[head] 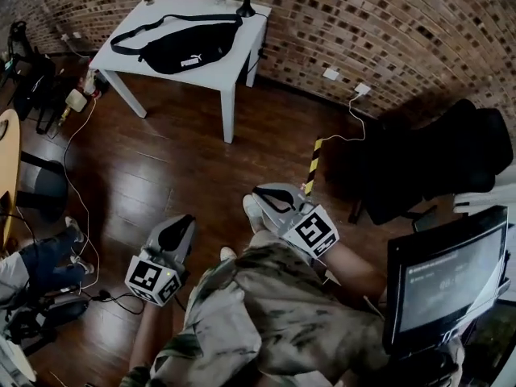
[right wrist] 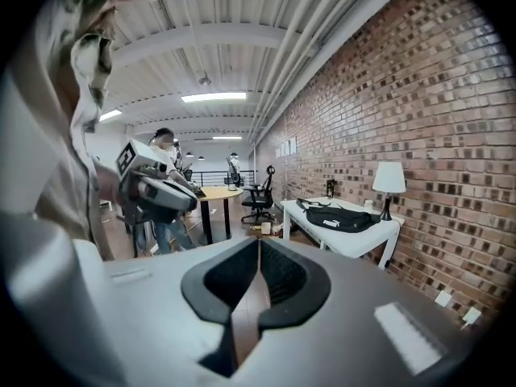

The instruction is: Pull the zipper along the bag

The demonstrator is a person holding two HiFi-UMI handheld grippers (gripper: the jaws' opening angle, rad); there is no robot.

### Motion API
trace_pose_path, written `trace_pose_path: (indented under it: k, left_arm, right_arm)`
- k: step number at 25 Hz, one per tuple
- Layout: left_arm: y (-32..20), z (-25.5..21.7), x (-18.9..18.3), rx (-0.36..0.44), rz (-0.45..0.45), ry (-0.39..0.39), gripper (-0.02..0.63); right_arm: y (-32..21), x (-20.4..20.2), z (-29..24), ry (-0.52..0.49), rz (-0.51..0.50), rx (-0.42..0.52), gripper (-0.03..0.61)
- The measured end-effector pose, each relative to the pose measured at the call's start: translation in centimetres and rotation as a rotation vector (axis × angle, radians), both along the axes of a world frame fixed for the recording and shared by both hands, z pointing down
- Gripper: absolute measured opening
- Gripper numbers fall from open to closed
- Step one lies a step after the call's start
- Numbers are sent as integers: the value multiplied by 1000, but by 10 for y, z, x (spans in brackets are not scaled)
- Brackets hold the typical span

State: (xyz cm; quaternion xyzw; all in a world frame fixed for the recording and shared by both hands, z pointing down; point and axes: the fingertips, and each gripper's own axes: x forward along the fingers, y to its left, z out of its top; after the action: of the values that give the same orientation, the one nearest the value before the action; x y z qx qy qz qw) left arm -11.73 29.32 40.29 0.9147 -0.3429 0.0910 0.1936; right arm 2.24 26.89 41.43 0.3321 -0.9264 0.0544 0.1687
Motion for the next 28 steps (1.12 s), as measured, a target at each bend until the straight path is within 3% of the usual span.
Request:
trace_pose_path:
  k: [6, 13, 23, 28]
  left_arm:
    - [75, 7, -4, -8, 32, 23, 37]
    - [107, -9, 28, 21, 55, 50, 35]
    - [145, -30, 129, 52, 71, 55, 35]
    - [171, -24, 171, 23, 53, 53, 35]
  right_arm:
    - [83, -14, -24, -11, 4, 29, 17]
    - [137, 3, -50, -9, -14, 74, 17]
    - [194, 92, -73, -26, -19, 114, 15]
    - [221, 129, -62, -16, -33, 105, 9]
